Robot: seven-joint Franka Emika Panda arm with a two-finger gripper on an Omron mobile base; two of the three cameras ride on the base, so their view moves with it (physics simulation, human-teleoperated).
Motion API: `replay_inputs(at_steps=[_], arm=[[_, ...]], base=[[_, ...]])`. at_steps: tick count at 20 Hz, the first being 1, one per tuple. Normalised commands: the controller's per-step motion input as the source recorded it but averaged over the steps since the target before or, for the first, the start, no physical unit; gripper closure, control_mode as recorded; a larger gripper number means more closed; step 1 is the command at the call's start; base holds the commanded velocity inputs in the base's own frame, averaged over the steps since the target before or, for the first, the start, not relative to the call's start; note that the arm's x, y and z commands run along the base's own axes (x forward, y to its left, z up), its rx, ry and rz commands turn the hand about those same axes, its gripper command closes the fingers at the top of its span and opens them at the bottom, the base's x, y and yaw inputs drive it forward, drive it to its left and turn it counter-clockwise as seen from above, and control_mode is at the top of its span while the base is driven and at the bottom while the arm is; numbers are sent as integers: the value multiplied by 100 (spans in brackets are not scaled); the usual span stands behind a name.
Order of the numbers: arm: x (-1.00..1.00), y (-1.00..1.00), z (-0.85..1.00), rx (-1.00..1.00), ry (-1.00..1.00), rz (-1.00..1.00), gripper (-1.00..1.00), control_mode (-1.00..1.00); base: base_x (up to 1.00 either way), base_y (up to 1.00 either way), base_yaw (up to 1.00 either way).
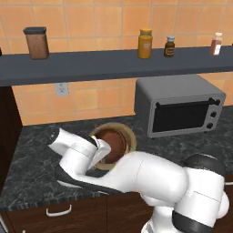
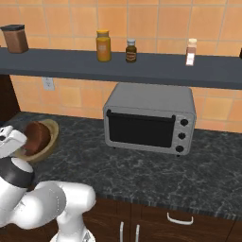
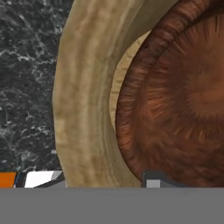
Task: Pick up the bowls on the counter and stack them on top of one another in the open cabinet. Place the smaller bowl on top of the larger bowl.
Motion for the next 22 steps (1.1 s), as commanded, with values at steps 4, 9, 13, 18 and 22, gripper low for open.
replay_inputs(at_steps=[4, 9, 13, 18, 22], arm=[[-80, -8, 100, -1, -37, 32, 100, -100], [-42, -6, 100, 0, -22, 29, 100, -100], [-31, -29, 100, 0, -17, 29, 100, -100], [0, -24, 100, 2, -7, 30, 100, -100], [0, -12, 100, 1, 0, 15, 100, -100]], base=[[0, 0, 0], [0, 0, 0], [0, 0, 0], [0, 0, 0], [0, 0, 0]])
